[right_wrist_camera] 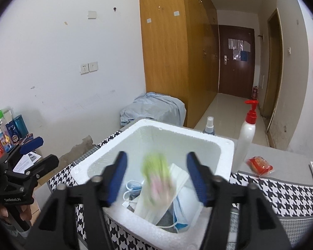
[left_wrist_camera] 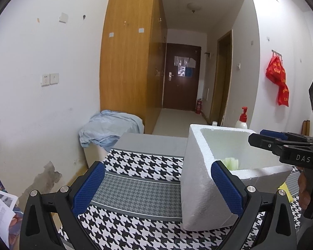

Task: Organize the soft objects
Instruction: 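Carry the green packet over the foam box and open the right gripper, then withdraw both grippers from the foam box toward the white foam tube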

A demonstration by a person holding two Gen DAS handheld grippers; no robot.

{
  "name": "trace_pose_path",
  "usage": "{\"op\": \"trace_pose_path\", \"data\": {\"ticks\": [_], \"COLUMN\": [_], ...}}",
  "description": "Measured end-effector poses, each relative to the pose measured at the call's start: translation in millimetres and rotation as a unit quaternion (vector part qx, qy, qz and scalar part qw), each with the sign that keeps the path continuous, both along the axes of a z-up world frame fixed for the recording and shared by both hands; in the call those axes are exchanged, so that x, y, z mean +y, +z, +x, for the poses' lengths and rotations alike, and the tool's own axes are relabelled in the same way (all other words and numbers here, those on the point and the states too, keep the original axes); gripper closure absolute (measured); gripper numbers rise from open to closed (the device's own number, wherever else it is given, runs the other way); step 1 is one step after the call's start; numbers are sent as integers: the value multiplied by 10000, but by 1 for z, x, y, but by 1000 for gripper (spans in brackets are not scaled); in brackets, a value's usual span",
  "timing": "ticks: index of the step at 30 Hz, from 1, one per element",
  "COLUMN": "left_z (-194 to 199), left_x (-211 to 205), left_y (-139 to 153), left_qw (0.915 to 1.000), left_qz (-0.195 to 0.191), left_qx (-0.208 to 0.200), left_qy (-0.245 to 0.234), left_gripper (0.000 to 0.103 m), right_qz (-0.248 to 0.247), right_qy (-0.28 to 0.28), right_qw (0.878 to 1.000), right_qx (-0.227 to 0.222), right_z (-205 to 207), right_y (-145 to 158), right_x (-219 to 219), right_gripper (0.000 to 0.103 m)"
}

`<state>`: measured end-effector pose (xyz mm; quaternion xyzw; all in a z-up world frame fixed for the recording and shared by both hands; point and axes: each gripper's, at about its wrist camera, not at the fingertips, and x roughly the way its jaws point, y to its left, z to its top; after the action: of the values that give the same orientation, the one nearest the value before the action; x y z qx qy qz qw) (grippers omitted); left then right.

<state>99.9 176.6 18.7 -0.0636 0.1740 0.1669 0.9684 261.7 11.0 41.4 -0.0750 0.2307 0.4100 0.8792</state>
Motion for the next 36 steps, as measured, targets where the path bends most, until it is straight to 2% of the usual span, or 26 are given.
{"op": "trace_pose_path", "data": {"ticks": [7,11,16,21,36], "left_z": [-2,-3,-6,-8,-12], "left_x": [-1,-5,-10,-20,-56], "left_y": [1,2,4,6,17], "left_qw": [10000,10000,10000,9999,9990], "left_qz": [15,41,29,17,88], "left_qx": [27,6,-2,4,-19], "left_qy": [-27,-66,-78,-144,-433], "left_gripper": [1,1,1,1,1], "right_qz": [100,157,238,334,390], "right_qy": [12,-15,-49,-76,-187], "right_qw": [9999,9999,9997,9993,9984], "right_qx": [33,8,-13,-161,-357], "right_z": [-3,-7,-11,-21,-41], "right_y": [5,8,12,18,21], "right_x": [-4,-10,-19,-31,-65], "right_gripper": [32,22,21,2,1]}}
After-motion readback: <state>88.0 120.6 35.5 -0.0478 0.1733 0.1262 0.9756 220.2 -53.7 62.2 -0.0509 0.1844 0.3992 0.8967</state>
